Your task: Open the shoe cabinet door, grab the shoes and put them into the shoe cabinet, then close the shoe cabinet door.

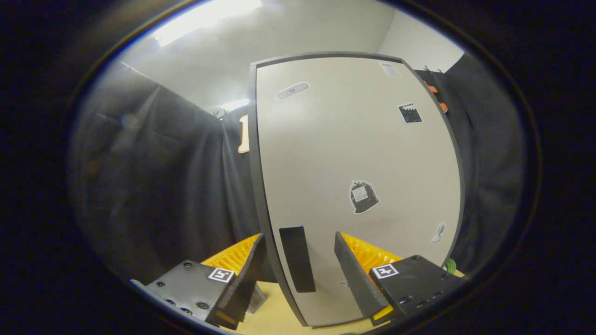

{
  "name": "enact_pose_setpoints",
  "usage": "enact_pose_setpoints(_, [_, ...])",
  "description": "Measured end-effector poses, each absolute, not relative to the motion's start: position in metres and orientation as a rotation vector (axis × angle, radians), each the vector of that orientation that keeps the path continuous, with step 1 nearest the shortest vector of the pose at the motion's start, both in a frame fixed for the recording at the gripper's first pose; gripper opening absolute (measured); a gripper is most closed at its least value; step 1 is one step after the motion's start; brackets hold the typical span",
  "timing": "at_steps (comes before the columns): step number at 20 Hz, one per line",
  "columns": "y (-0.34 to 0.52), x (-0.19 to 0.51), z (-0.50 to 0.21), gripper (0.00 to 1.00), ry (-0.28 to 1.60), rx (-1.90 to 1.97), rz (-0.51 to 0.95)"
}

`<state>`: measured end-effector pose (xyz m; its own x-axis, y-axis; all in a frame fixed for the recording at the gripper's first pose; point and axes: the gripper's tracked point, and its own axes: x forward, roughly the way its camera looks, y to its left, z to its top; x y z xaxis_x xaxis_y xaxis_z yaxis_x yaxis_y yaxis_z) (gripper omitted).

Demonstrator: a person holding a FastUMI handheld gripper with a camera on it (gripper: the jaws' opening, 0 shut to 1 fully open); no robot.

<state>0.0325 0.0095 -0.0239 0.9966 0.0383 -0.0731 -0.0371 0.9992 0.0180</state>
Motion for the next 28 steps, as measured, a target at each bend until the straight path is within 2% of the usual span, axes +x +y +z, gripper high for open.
enact_pose_setpoints(2, [0.015,0.039,-0.04,0.91,0.113,-0.001,0.047])
enact_pose_setpoints(8, [0.015,0.061,-0.079,0.79,0.191,-0.085,-0.007])
enact_pose_setpoints(16, [0.006,0.071,-0.086,0.34,0.192,-0.108,-0.076])
enact_pose_setpoints(21, [0.004,0.072,-0.09,0.2,0.199,-0.09,-0.098])
enact_pose_setpoints(28, [0.002,0.045,-0.079,0.1,0.185,-0.08,-0.129])
